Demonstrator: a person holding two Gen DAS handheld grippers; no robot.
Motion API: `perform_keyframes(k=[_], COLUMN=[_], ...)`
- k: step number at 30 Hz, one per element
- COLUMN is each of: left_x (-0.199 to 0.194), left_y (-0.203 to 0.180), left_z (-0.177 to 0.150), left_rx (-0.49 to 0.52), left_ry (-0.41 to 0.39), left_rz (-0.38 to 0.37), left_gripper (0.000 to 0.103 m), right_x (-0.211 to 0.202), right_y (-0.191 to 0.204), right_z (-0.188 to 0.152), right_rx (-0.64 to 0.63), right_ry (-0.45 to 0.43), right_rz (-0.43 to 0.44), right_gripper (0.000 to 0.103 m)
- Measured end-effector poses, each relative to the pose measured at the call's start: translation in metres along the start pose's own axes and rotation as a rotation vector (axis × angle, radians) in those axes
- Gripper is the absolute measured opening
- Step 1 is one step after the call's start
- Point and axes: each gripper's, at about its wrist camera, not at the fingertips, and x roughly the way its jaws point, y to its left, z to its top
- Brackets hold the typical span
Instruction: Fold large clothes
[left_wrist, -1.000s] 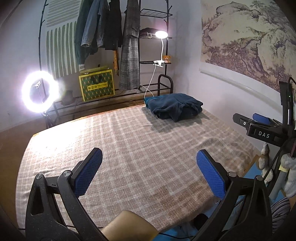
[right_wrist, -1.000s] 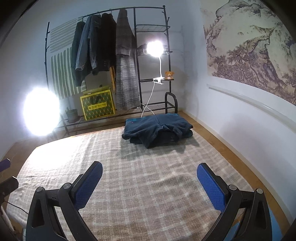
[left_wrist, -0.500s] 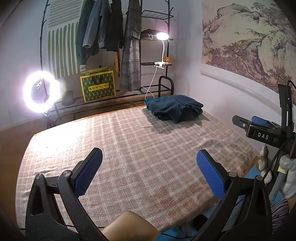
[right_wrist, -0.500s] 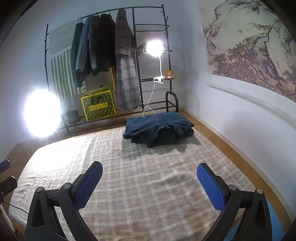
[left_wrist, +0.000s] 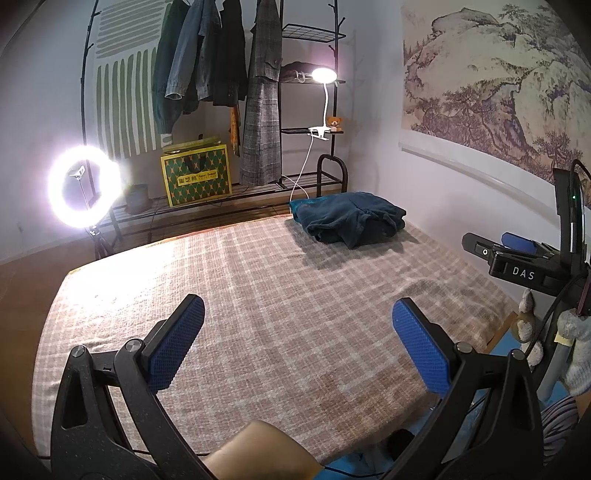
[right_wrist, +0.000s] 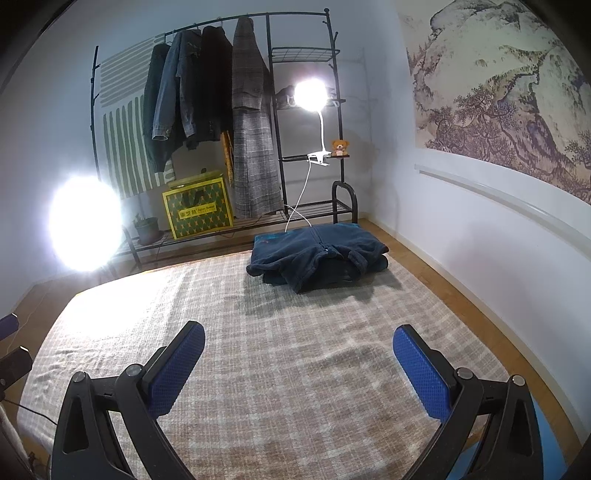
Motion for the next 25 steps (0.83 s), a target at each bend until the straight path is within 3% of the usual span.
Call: perform_keyframes(k=[25], left_x=[-0.0049], left_y=[-0.0038], left_z=[0.0088], left_rx=[0.007], left_ry=[-0.026], left_rz=[0.026], left_gripper=[0.103], right_x=[0.0015], right_y=[0.0051], right_z=[-0.0047], right_rx=[-0.024], right_ry=[0.007], right_rz=[0.003], right_gripper=[0.103])
